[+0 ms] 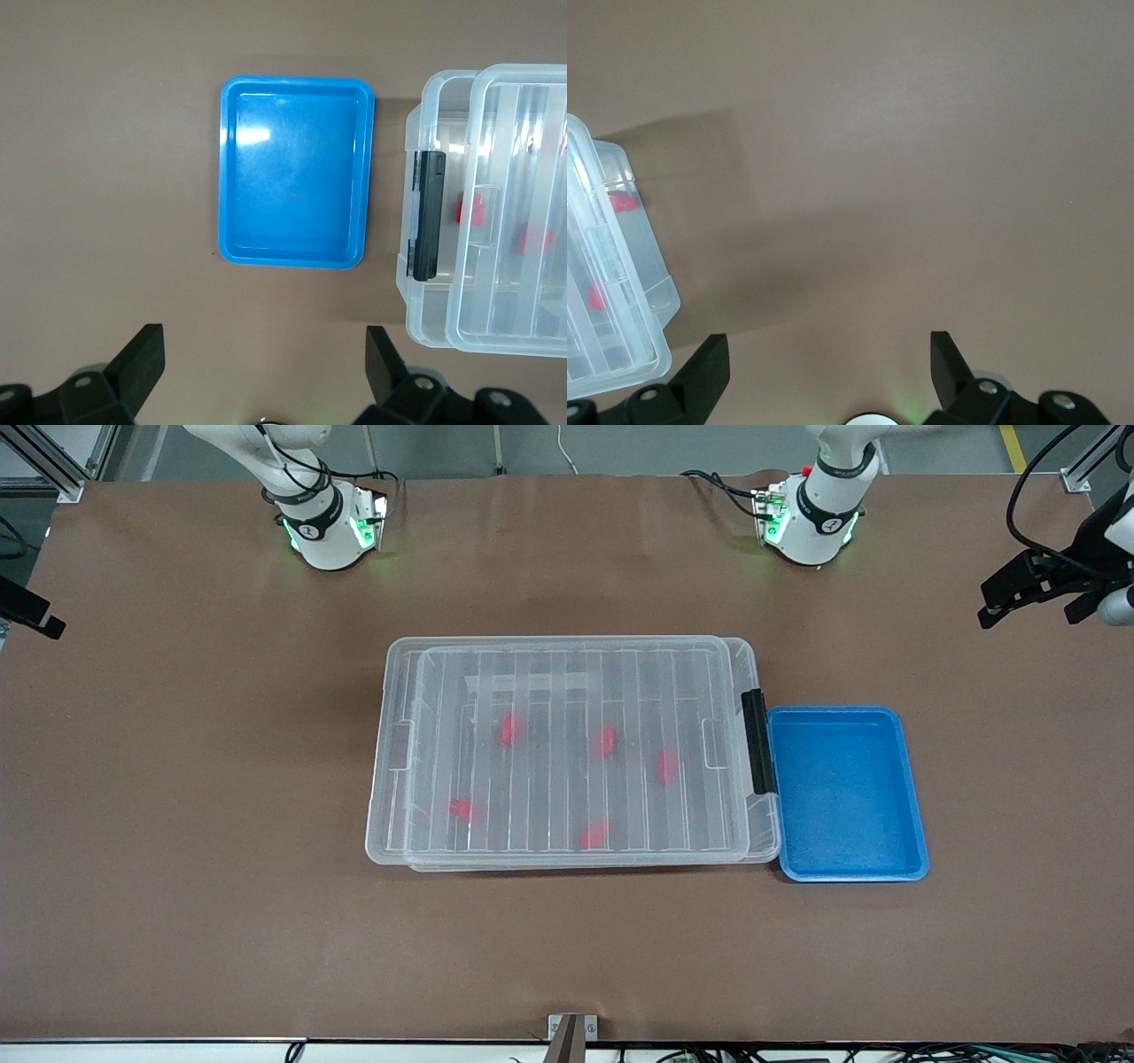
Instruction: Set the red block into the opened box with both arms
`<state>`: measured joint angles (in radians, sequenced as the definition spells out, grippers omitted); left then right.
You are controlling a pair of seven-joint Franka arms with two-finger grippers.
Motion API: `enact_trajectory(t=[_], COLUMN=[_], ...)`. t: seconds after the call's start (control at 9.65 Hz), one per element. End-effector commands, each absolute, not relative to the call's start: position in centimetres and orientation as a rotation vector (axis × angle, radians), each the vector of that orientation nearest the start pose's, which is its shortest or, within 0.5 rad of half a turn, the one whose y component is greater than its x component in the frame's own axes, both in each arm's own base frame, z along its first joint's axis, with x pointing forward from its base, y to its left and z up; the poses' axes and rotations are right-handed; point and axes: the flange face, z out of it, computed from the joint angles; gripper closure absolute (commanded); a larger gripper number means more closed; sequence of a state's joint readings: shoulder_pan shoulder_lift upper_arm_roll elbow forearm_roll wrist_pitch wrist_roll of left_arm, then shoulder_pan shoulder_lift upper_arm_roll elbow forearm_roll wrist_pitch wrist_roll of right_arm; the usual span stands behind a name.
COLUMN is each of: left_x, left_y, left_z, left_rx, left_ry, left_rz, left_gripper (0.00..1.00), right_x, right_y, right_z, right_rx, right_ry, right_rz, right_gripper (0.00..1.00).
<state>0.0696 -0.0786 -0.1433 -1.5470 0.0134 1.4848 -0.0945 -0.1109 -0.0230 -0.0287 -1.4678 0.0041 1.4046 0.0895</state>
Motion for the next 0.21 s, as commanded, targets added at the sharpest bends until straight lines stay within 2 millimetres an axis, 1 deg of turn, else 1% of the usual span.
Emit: enact_trajectory(t=[0.0, 0.1], left_x=[51.92, 51.96], left_y=[-3.90, -3.94], left_z=[65.96, 65.95], left_rx=[-3.100, -3.103], left_ry=[0.002, 0.003], left_rz=[0.030, 0.030], left_gripper=[0.00, 0.00], right_x=[52.52, 52.53], right_y=[-7.53, -7.45], right_z=[67.37, 67.37], right_rx=[-3.084, -3.084], right_ry=[0.346, 0.343], right_rz=[0.041, 0.041], right_gripper=[0.00, 0.00])
